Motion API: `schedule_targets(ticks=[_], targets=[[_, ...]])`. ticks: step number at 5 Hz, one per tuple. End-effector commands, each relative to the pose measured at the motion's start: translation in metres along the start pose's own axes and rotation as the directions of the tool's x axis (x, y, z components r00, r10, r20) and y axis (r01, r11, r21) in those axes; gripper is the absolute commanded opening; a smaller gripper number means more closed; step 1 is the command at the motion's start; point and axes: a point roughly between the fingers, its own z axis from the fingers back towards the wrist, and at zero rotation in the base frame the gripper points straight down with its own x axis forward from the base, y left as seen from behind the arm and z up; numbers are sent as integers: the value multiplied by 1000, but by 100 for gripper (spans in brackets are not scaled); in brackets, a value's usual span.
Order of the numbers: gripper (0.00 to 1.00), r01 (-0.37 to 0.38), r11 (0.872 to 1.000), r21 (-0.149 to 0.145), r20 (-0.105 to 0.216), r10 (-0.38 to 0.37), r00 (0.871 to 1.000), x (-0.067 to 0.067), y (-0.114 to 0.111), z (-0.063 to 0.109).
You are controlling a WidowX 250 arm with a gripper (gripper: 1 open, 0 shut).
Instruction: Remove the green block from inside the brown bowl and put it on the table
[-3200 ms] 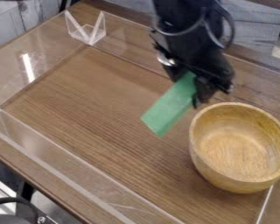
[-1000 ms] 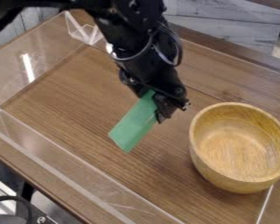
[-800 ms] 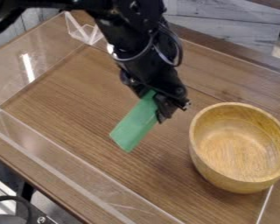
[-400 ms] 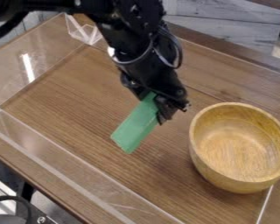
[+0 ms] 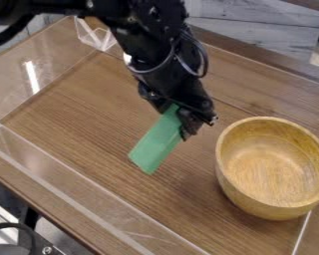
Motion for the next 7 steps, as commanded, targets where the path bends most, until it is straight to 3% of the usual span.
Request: schedule_targets(ticks=[1, 7], targets=[[0, -6, 1000, 7, 32, 5, 999, 5, 3, 4], [0, -37, 999, -2, 5, 37, 999, 7, 22, -33]])
